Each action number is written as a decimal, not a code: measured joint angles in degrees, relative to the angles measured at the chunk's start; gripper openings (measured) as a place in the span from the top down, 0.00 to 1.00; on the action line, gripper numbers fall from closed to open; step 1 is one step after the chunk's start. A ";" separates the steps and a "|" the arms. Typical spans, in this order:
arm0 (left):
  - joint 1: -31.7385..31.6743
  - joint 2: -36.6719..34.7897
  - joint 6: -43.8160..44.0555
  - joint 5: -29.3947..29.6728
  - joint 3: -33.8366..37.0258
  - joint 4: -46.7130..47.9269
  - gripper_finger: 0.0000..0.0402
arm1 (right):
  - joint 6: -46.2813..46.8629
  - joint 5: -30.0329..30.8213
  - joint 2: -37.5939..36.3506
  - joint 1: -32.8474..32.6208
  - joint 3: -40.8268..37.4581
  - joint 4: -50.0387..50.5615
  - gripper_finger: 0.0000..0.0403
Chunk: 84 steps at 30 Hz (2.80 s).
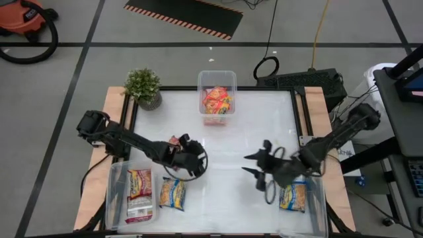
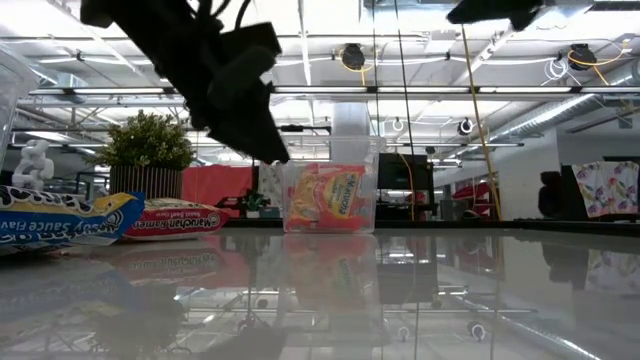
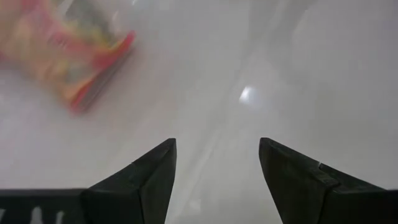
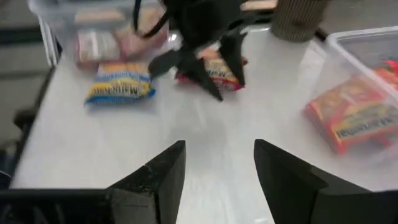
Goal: Sort Maruchan noodles
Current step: Put the red noodle pack into the bottom left transparent bin
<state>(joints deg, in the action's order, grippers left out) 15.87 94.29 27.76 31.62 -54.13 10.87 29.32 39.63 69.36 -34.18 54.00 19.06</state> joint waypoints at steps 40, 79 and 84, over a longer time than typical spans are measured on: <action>-12.69 -0.69 30.03 -11.04 -0.20 42.69 0.42 | -25.55 -35.42 23.90 22.76 0.02 -29.65 0.55; -7.16 -0.69 17.76 -16.11 -4.04 35.67 0.42 | -19.31 -32.74 50.96 22.07 1.83 -61.83 0.36; -6.45 -0.69 19.31 -16.11 -4.04 35.60 0.42 | -18.28 -35.12 54.71 22.88 5.59 -61.77 0.42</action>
<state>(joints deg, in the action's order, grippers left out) 9.41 93.60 47.06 15.51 -58.17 46.48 11.04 4.51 124.06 -11.31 59.59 -42.71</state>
